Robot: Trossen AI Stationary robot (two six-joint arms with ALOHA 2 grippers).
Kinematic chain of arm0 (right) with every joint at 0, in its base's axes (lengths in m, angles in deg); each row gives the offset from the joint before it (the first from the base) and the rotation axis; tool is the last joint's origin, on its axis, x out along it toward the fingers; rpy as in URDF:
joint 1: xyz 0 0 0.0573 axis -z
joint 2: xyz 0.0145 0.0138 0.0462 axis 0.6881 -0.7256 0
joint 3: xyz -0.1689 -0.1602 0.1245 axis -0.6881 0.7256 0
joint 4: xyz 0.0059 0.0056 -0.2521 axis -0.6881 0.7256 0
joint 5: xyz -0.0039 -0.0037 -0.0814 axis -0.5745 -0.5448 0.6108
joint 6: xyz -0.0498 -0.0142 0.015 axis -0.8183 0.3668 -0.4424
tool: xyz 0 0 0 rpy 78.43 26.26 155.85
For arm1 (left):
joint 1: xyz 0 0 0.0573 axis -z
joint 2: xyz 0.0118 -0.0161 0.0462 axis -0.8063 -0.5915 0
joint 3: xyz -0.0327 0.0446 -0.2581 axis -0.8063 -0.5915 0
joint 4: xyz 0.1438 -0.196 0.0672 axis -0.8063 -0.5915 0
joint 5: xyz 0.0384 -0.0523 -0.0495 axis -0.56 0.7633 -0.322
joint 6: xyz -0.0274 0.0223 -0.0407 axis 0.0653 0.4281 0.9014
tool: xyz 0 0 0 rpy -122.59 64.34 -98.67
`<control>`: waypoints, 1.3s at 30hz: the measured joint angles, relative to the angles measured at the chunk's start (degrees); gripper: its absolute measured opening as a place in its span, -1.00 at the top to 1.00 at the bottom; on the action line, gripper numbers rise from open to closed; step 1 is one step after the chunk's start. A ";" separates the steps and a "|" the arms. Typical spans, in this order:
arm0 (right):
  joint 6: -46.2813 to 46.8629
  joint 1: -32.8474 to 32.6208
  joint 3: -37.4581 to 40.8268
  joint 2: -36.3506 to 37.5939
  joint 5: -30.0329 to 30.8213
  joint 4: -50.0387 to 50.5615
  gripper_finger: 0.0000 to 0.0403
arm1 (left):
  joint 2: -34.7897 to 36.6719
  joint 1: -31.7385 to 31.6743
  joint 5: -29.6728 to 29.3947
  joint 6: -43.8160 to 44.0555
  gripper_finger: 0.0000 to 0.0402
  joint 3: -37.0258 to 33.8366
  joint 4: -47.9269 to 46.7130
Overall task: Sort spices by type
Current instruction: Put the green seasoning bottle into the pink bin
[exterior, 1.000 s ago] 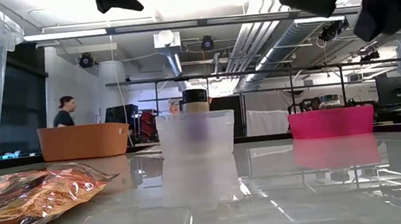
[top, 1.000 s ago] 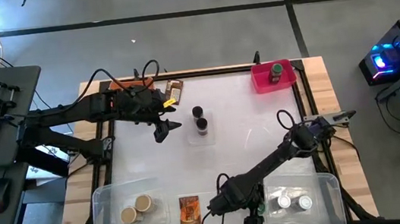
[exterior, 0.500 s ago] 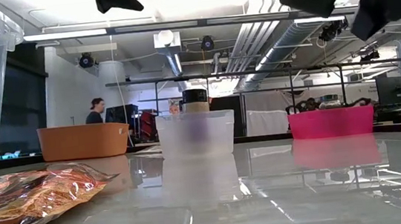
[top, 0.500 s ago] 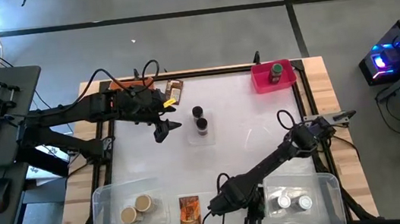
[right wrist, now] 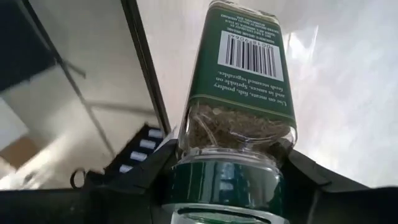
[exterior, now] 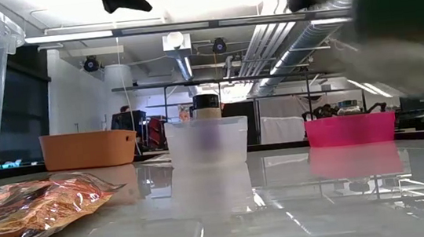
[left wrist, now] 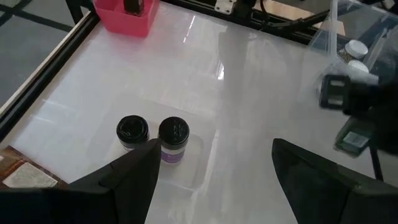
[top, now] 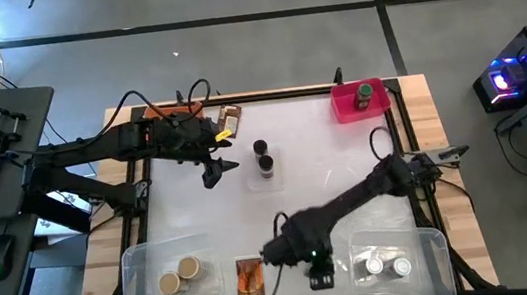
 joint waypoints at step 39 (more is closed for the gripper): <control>-13.29 73.02 23.54 29.93 28.88 0.01 0.04 | 2.05 -9.08 -7.87 -5.31 -0.46 0.02 11.24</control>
